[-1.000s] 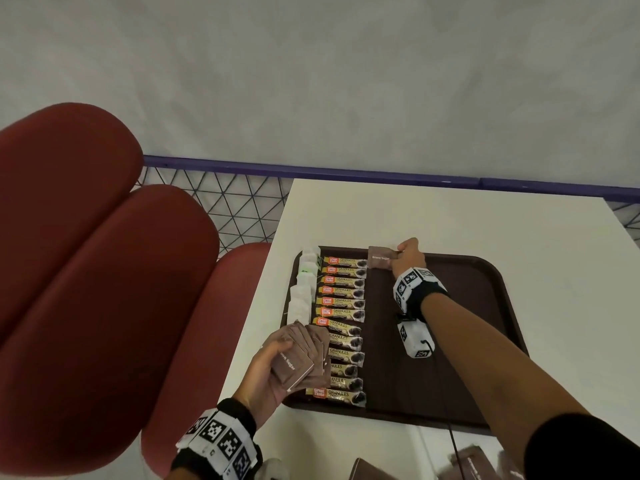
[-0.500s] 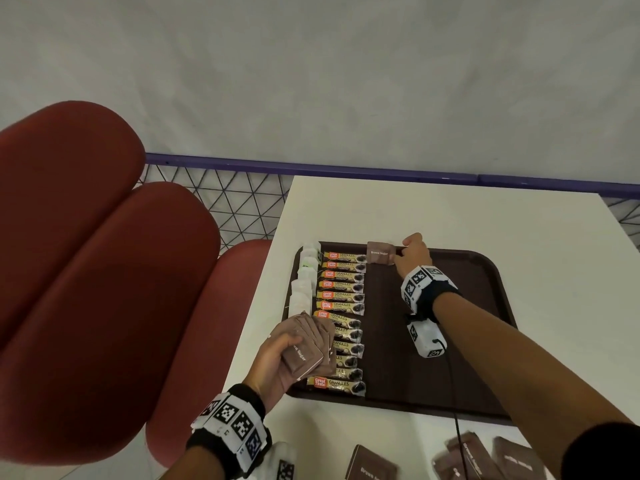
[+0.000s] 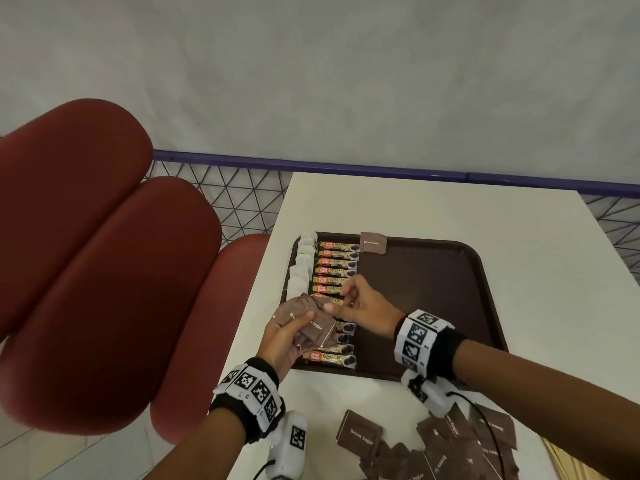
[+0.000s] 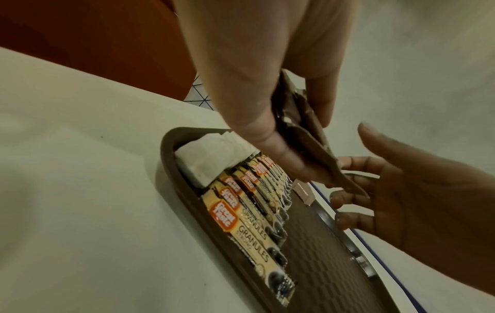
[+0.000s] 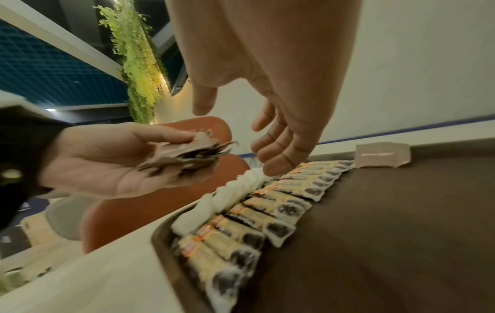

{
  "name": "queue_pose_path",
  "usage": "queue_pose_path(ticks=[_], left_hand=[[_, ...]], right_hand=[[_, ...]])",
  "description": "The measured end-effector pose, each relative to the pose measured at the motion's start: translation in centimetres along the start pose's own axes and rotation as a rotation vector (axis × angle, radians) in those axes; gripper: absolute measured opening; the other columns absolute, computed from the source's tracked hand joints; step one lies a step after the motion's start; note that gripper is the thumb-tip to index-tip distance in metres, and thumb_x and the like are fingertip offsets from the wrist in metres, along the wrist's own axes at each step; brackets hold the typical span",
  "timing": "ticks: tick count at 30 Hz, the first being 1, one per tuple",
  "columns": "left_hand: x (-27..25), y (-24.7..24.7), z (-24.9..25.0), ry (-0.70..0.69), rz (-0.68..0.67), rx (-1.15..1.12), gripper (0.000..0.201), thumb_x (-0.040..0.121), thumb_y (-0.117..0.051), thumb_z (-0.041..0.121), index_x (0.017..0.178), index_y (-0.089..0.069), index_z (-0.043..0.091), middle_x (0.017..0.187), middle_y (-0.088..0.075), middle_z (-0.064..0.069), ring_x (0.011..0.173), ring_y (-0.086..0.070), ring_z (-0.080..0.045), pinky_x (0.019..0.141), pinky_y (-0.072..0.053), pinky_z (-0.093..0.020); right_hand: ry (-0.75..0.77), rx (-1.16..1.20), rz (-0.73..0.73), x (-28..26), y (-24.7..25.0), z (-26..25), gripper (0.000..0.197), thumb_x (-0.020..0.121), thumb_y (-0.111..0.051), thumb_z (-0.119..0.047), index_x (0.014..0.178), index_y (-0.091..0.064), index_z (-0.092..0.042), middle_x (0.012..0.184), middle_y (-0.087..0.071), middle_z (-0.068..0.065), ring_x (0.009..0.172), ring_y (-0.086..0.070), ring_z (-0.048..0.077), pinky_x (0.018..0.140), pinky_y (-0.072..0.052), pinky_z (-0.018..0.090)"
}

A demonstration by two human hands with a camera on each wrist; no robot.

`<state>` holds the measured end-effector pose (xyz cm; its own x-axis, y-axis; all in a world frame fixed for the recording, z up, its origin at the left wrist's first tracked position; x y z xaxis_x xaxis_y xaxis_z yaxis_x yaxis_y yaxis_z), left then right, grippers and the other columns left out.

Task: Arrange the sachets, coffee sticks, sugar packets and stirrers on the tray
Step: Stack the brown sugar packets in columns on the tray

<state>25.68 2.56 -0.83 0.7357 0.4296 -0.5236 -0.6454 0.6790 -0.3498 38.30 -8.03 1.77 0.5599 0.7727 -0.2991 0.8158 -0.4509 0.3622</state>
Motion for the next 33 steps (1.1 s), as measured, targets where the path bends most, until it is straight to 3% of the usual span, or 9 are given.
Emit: queue_pose_path(ticks=[3,5,9,18,23,27,29,31,33], left_hand=[[-0.1,-0.4,0.2,-0.030,-0.007,0.026,0.035,0.087,-0.060,0.010,0.121,-0.055,0.005,0.110,-0.065,-0.023,0.095,-0.066,-0.029,0.077,-0.057,-0.043],[-0.3,-0.7,0.4,-0.044,-0.007,0.033,0.035,0.087,-0.060,0.011,0.121,-0.054,0.003,0.109,-0.064,-0.025,0.093,-0.066,-0.030,0.083,-0.054,-0.049],[-0.7,-1.2,0.6,-0.048,-0.031,0.002,0.037,0.087,-0.059,0.010,0.122,-0.053,0.001,0.114,-0.062,-0.029,0.094,-0.066,-0.035,0.079,-0.056,-0.051],[-0.7,-0.9,0.1,0.041,-0.003,-0.046,0.040,0.087,-0.051,0.014,0.127,-0.050,0.006,0.123,-0.058,-0.028,0.108,-0.059,-0.043,0.087,-0.052,-0.055],[-0.6,-0.9,0.3,0.033,-0.035,-0.016,0.033,0.074,-0.053,0.009,0.106,-0.057,0.004,0.104,-0.060,-0.022,0.091,-0.062,-0.030,0.075,-0.056,-0.044],[-0.3,0.2,0.4,0.016,0.031,0.003,0.033,0.087,-0.045,-0.003,0.117,-0.056,0.007,0.109,-0.062,-0.022,0.095,-0.063,-0.035,0.078,-0.054,-0.051],[-0.3,0.6,0.5,0.013,0.049,0.017,0.037,0.087,-0.047,-0.005,0.122,-0.053,0.008,0.117,-0.060,-0.025,0.103,-0.061,-0.040,0.084,-0.051,-0.057],[-0.2,1.0,0.5,0.011,0.072,0.021,0.038,0.087,-0.049,-0.004,0.123,-0.053,0.009,0.119,-0.059,-0.025,0.107,-0.059,-0.042,0.085,-0.051,-0.059],[-0.3,1.1,0.7,0.008,0.085,0.010,0.035,0.088,-0.049,-0.004,0.119,-0.054,0.011,0.113,-0.060,-0.023,0.099,-0.061,-0.038,0.071,-0.057,-0.048]], right_hand=[[-0.020,0.089,-0.052,-0.7,-1.9,0.2,0.053,0.076,-0.073,-0.037,0.106,-0.034,-0.016,0.087,-0.045,0.001,0.074,-0.045,0.012,0.064,-0.045,0.025],[-0.015,0.108,-0.052,-1.0,-2.4,0.1,0.054,0.077,-0.073,-0.031,0.105,-0.030,-0.015,0.081,-0.044,-0.002,0.069,-0.045,0.009,0.060,-0.046,0.021],[0.004,0.126,-0.015,-1.0,-2.4,0.5,0.047,0.079,-0.072,-0.029,0.100,-0.032,-0.015,0.082,-0.048,-0.001,0.073,-0.048,0.012,0.068,-0.049,0.031],[-0.037,0.218,0.059,-0.3,-1.4,2.1,0.028,0.080,-0.070,-0.012,0.082,-0.044,-0.022,0.086,-0.056,0.005,0.079,-0.053,0.019,0.065,-0.045,0.026],[-0.038,0.260,0.125,-0.1,0.3,1.9,0.023,0.083,-0.063,0.000,0.081,-0.046,-0.015,0.083,-0.057,0.000,0.071,-0.054,0.012,0.055,-0.047,0.018],[-0.070,0.103,0.304,0.5,3.3,3.1,0.023,0.080,-0.066,-0.002,0.074,-0.055,-0.022,0.081,-0.060,-0.001,0.078,-0.056,0.015,0.074,-0.049,0.030],[-0.102,-0.018,0.449,1.1,5.5,3.9,0.015,0.077,-0.070,-0.006,0.074,-0.065,-0.020,0.083,-0.066,0.000,0.087,-0.057,0.017,0.084,-0.037,0.028],[-0.174,-0.133,0.555,1.7,7.5,4.6,0.006,0.078,-0.071,-0.014,0.082,-0.071,-0.018,0.089,-0.069,0.001,0.097,-0.054,0.019,0.075,-0.019,0.022],[-0.236,-0.076,0.613,2.4,9.2,5.2,0.009,0.080,-0.069,-0.013,0.088,-0.070,-0.017,0.095,-0.069,0.005,0.101,-0.054,0.023,0.081,-0.024,0.022]])
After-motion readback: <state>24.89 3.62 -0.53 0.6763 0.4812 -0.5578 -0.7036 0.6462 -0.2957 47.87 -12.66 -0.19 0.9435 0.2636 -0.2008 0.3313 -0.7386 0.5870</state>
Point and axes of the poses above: each hand's wrist, its own x-axis towards the middle knuckle, its own y-axis out of the back of the hand, z = x × y, the point moved 5 cm from there along x, towards the middle knuckle
